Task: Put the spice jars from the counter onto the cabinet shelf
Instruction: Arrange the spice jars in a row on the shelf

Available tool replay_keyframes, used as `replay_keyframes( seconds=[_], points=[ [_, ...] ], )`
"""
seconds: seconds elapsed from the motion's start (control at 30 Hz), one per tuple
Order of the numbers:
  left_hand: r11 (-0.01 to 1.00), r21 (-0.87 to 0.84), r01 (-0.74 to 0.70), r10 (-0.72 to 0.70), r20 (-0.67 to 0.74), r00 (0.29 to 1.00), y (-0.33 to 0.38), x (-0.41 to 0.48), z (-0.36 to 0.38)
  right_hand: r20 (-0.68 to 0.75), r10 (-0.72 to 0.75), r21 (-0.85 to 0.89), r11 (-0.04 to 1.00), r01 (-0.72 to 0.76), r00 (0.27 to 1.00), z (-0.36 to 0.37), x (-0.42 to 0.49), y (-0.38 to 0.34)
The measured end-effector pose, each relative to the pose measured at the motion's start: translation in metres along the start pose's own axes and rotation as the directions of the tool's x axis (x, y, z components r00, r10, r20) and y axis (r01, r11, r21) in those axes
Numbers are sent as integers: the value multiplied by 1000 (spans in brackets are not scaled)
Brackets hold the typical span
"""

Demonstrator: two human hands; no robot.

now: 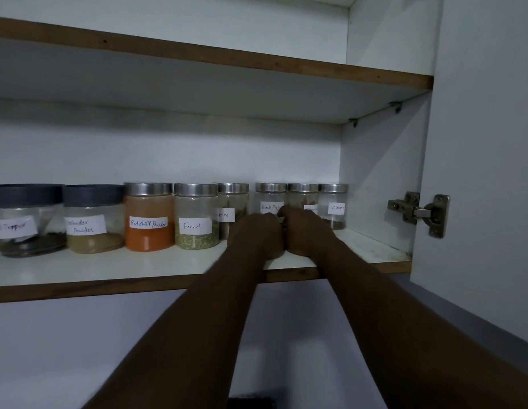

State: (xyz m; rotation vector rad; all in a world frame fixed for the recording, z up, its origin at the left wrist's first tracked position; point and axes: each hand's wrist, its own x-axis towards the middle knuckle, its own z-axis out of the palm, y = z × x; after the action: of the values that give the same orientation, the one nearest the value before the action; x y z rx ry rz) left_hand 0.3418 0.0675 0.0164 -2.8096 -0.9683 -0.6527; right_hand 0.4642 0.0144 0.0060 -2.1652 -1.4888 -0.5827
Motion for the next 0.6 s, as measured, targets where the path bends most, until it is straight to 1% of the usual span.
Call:
replay_keyframes(
  seconds=[0.07,0.13,0.23,0.3,0.4,0.47,0.53,0.6],
  points=[
    [998,-60,-33,29,-67,997,-1,-1,0,-27,-11,4,1000,11,1000,-2,0,-1],
    [994,-111,-3,-10,-121,993,-2,-6,2,-46,-50,-5,999,50,998,-4,-2,-4],
    [982,-175,66,-95,-160,983,-6,-19,-2,-44,-122,41,991,124,992,-6,-8,-11],
    [969,-200,147,-185,-192,964,-17,-30,-6,-40,-147,97,984,151,988,-9,-11,-16],
    [941,-240,238,-290,-210,934,-39,-44,-13,29,-124,151,981,118,992,-15,-16,-28],
    [923,-269,274,-332,-199,922,-49,-53,-16,71,-105,142,985,94,992,-14,-19,-44],
    [920,-278,278,-340,-210,917,-53,-57,-17,84,-94,88,992,87,992,-10,-21,-59],
    [930,-250,269,-325,-216,921,-52,-58,-17,99,-74,85,994,66,992,-7,-20,-69]
  ],
)
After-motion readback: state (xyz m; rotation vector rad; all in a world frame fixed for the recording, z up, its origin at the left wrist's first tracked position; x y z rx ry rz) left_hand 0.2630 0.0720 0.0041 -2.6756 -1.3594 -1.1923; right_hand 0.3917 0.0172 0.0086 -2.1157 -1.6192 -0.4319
